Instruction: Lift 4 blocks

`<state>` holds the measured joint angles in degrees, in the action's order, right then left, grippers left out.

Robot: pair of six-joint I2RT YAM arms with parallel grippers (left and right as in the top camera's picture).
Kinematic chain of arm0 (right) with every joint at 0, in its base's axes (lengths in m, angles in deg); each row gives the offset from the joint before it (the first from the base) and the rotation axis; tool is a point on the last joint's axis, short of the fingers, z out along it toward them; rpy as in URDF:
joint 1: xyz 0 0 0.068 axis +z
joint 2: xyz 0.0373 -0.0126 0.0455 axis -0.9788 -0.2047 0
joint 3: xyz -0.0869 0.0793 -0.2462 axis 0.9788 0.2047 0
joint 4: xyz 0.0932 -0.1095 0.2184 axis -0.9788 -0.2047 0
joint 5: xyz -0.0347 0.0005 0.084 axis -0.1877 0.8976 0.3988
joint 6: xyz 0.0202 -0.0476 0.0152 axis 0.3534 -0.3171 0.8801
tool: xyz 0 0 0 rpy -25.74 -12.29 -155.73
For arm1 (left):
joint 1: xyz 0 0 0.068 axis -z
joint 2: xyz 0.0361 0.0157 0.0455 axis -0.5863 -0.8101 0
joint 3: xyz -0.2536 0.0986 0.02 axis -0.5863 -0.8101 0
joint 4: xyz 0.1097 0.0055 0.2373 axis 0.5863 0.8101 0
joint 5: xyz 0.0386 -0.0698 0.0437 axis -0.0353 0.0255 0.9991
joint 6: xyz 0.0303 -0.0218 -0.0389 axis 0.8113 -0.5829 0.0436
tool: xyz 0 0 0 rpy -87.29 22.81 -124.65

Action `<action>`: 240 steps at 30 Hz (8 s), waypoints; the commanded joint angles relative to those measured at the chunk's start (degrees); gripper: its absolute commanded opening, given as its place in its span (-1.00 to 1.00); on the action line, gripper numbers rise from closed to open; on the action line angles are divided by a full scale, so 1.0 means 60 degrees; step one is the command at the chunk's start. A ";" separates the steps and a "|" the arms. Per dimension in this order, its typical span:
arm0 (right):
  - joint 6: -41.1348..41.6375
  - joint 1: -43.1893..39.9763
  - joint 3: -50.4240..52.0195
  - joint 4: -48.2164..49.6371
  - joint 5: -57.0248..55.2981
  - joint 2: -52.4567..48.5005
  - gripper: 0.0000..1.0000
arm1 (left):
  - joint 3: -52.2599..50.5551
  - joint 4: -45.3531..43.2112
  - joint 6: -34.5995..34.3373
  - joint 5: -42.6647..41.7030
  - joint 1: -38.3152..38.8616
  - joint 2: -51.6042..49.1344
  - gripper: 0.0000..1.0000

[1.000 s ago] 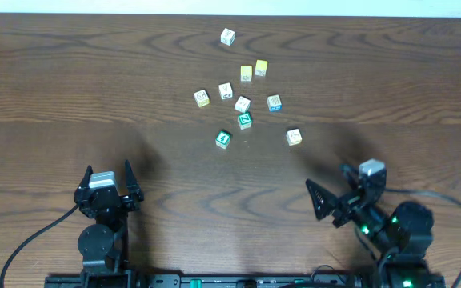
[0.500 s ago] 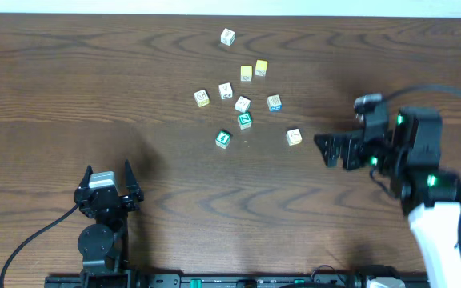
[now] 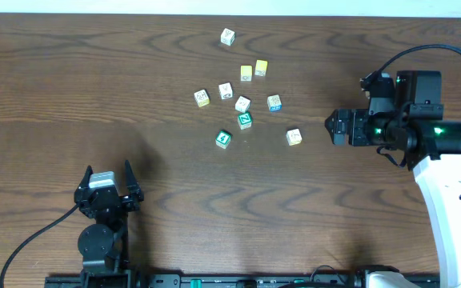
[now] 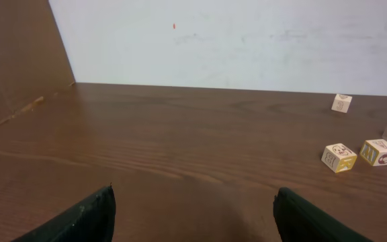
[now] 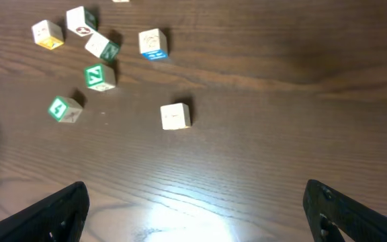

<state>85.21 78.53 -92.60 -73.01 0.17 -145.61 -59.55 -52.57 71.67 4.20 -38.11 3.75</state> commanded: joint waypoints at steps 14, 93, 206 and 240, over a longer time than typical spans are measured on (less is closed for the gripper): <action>-0.0382 0.1902 -0.0565 0.1297 -0.0922 -0.2969 0.98 | -0.0160 0.0415 -0.0044 0.0120 -0.0047 0.0044 0.51; 0.0987 0.2692 -0.1475 0.1402 -0.2131 -0.6441 -0.74 | -0.0160 0.0415 -0.0044 0.0120 -0.0047 0.0044 0.51; 0.3676 0.6451 0.5238 0.6692 -0.3832 -0.1953 0.21 | -0.0160 0.0415 -0.0044 0.0120 -0.0047 0.0044 0.51; 0.1188 0.4798 0.2222 0.5650 -0.3690 -0.1971 0.87 | -0.0160 0.0415 -0.0044 0.0120 -0.0047 0.0044 0.51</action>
<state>95.65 109.76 -76.91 -38.94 -22.15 -157.26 -59.53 -52.53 71.67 4.20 -38.11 3.75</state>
